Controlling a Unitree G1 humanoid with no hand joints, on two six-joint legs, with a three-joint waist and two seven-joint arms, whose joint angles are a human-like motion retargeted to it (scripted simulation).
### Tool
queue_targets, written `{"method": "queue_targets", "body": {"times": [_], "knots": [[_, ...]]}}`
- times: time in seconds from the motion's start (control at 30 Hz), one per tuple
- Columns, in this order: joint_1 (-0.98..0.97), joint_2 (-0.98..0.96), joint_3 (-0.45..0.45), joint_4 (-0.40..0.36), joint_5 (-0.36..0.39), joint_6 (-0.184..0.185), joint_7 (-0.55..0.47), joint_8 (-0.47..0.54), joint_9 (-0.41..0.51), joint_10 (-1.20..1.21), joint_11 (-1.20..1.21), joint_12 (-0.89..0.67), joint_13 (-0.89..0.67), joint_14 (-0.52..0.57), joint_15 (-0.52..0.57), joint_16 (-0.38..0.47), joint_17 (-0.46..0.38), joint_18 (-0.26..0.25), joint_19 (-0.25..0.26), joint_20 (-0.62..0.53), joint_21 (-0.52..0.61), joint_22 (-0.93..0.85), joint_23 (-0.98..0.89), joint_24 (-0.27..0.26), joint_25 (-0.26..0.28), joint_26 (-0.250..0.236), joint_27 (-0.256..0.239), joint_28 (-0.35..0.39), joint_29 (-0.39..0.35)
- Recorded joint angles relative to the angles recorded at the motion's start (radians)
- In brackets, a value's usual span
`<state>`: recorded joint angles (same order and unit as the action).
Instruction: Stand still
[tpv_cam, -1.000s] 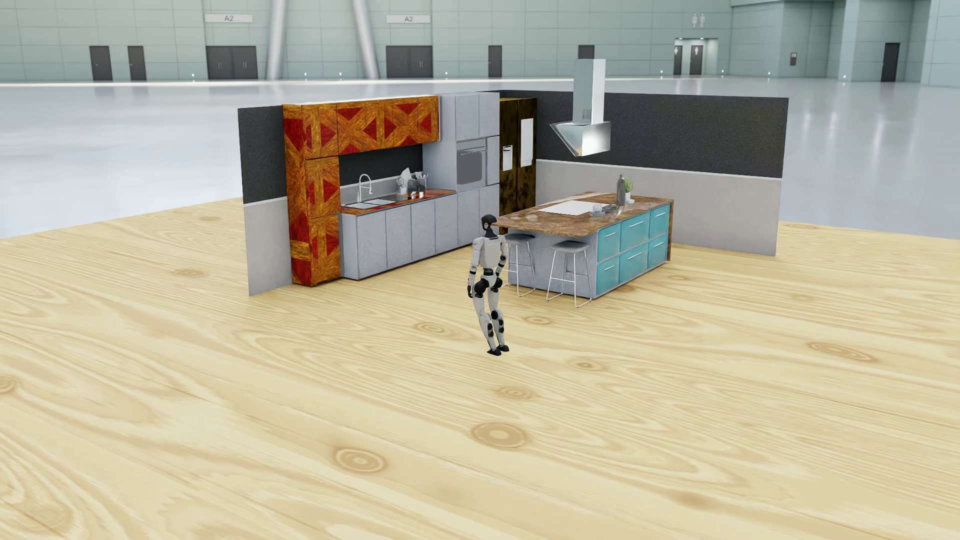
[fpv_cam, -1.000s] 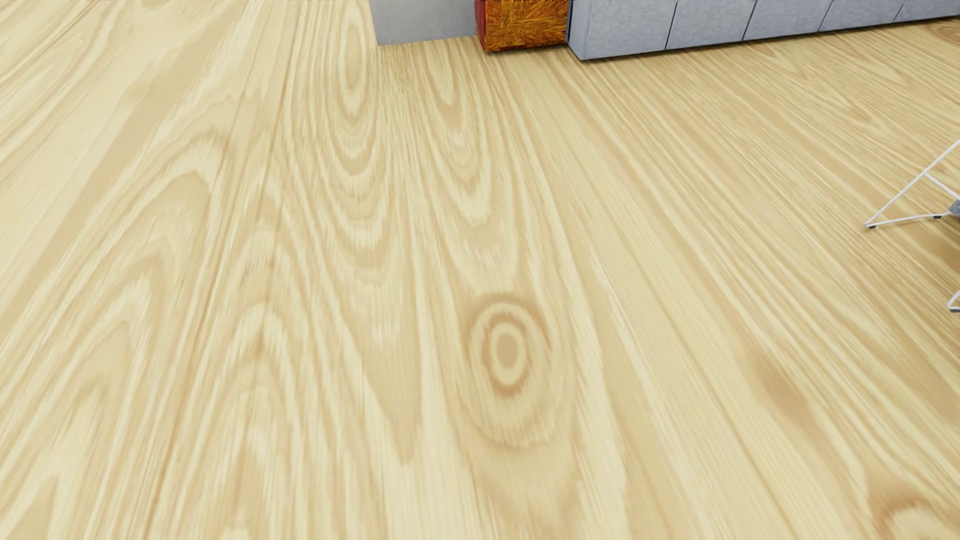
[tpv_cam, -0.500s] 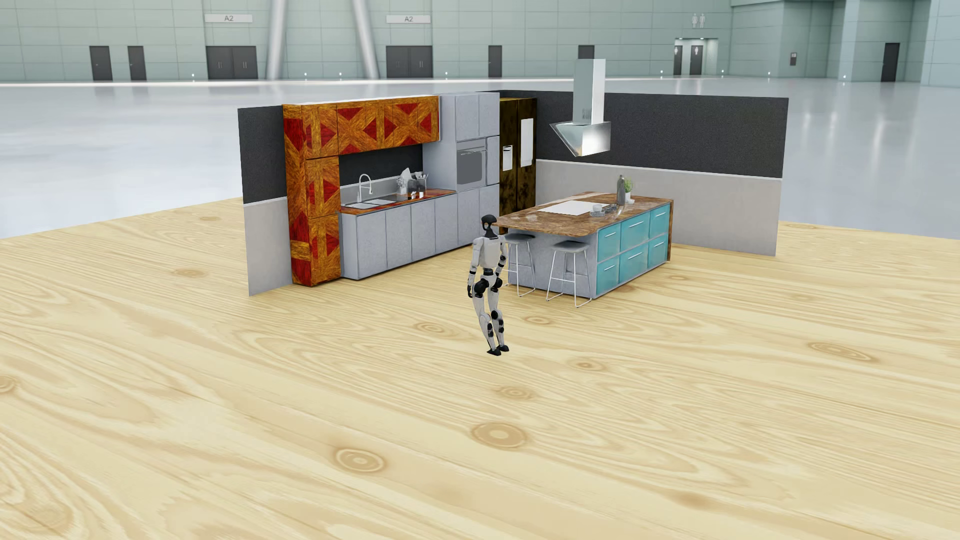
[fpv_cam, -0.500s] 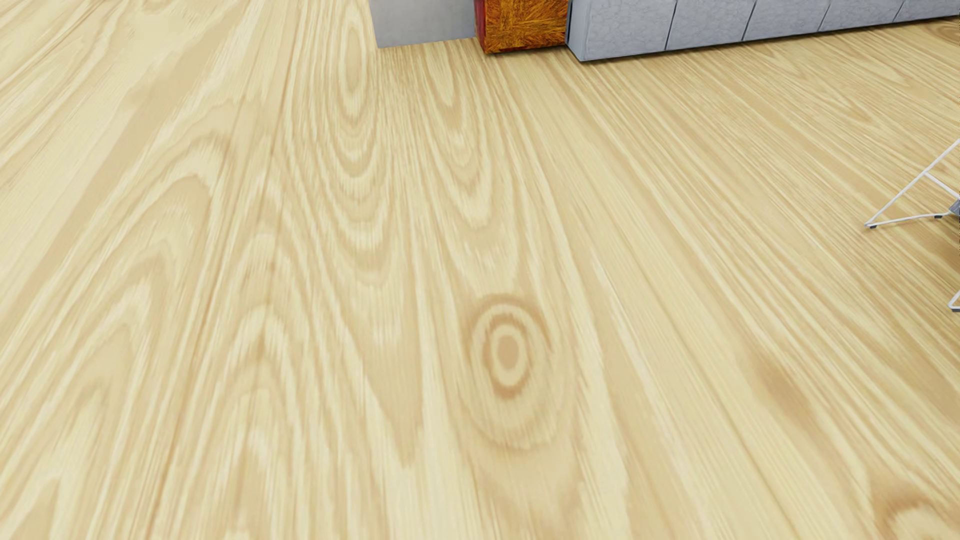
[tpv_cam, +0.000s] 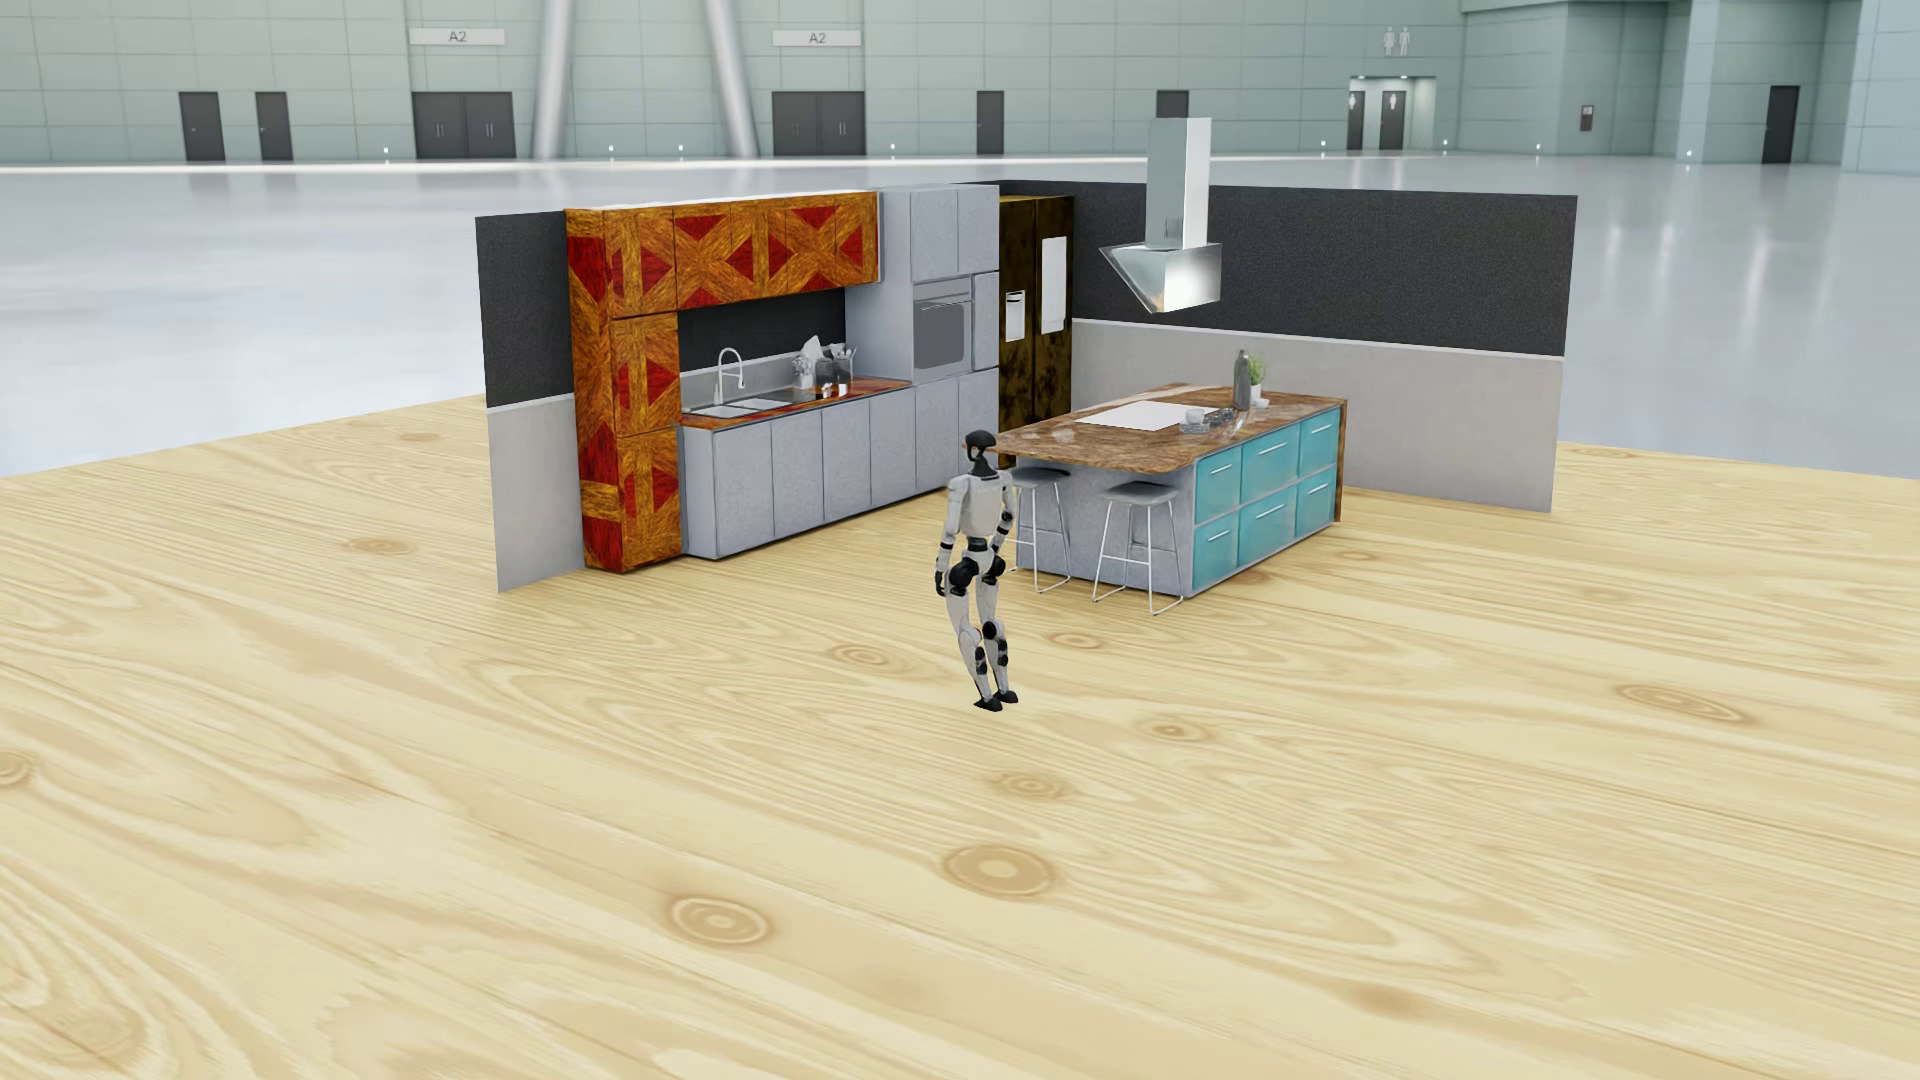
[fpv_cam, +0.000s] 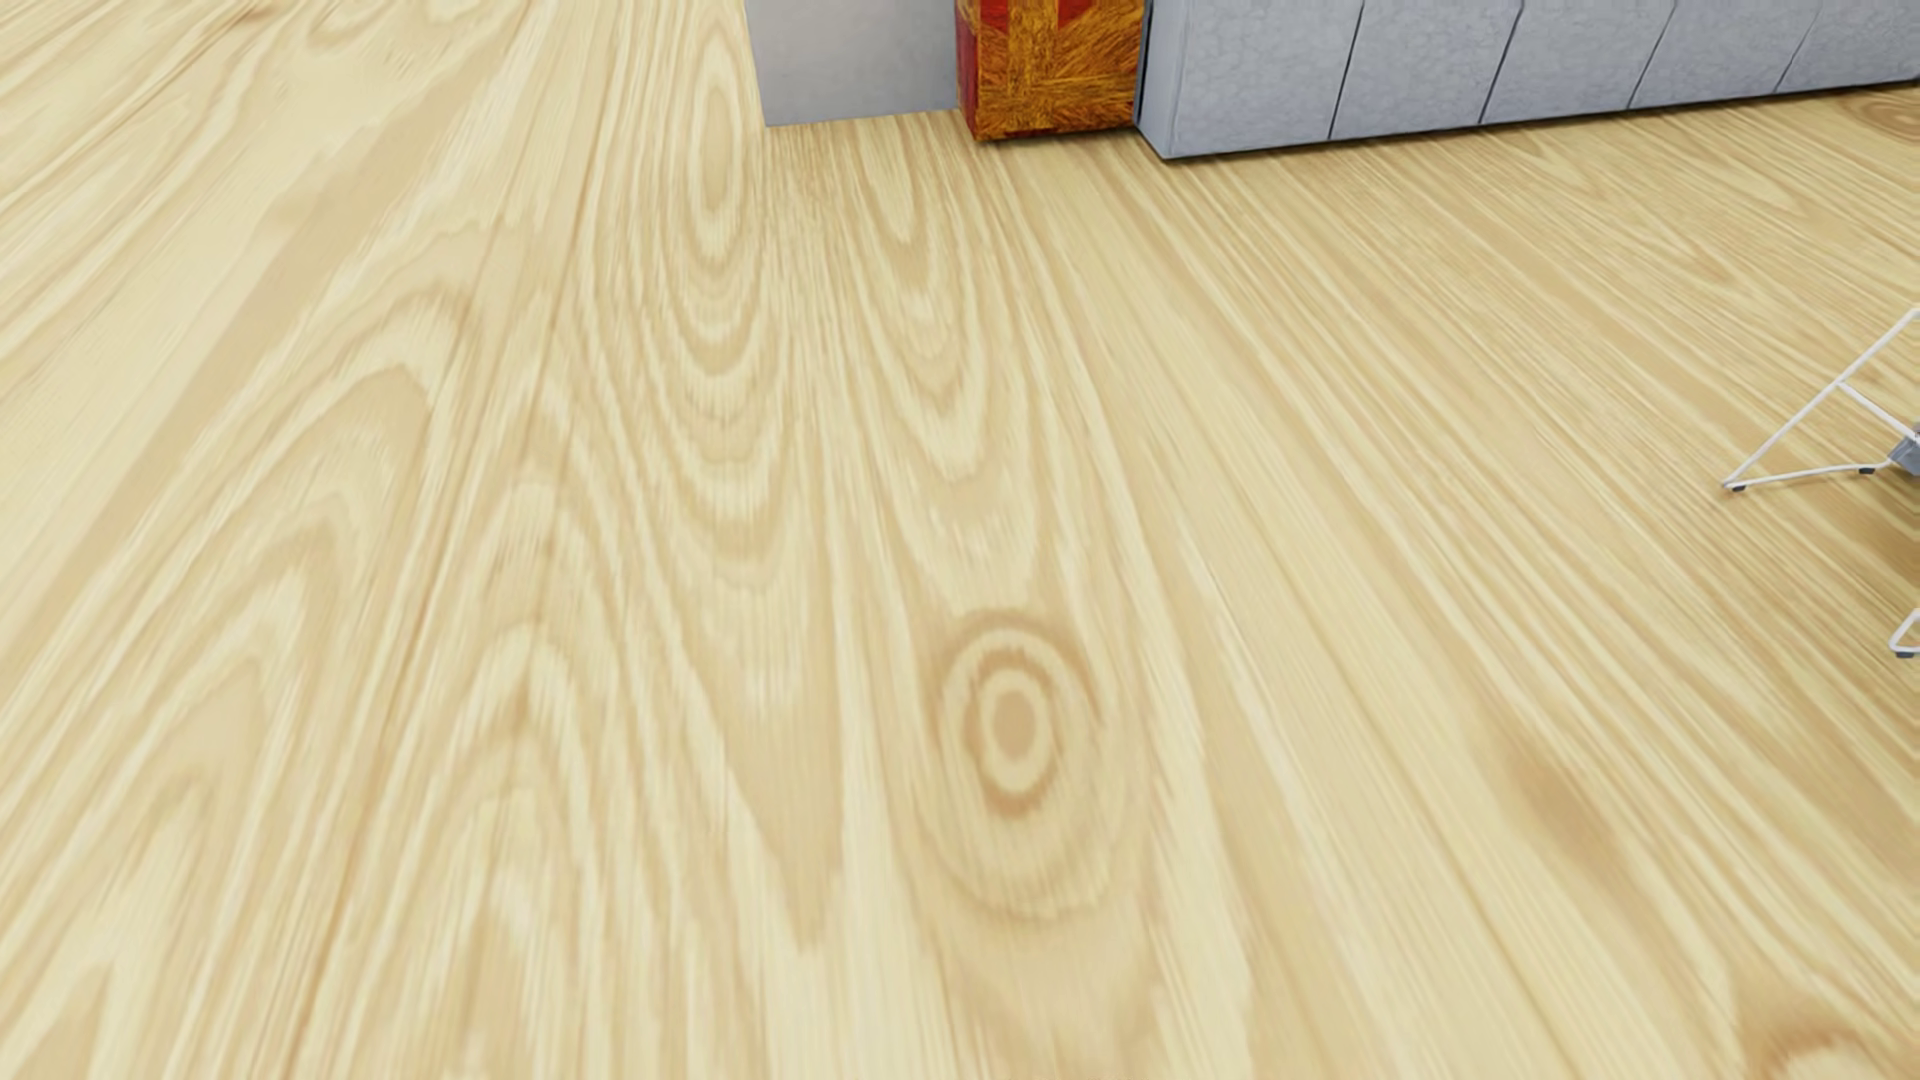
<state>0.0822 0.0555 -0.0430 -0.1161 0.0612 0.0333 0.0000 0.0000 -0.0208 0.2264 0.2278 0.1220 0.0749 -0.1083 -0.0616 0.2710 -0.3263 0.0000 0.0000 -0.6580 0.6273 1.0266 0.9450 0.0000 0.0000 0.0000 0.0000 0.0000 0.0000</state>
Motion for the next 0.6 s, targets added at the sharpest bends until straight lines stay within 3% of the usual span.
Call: {"method": "queue_targets", "body": {"times": [0.47, 0.6], "knots": [[-0.013, -0.015, 0.001, 0.001, -0.003, 0.0, 0.0, 0.0, 0.002, 0.001, 0.003, 0.003, 0.001, 0.0, 0.007, 0.004, -0.007, 0.0, 0.0, -0.015, 0.015, 0.007, -0.002, 0.0, 0.0, 0.0, 0.0, 0.0, 0.0], [-0.01, -0.015, 0.002, 0.0, -0.005, -0.001, 0.0, 0.0, -0.003, 0.002, 0.004, 0.017, 0.012, -0.004, 0.007, 0.004, -0.007, 0.0, 0.0, 0.026, -0.037, 0.001, -0.009, 0.0, 0.0, 0.0, 0.0, 0.0, 0.0]]}}
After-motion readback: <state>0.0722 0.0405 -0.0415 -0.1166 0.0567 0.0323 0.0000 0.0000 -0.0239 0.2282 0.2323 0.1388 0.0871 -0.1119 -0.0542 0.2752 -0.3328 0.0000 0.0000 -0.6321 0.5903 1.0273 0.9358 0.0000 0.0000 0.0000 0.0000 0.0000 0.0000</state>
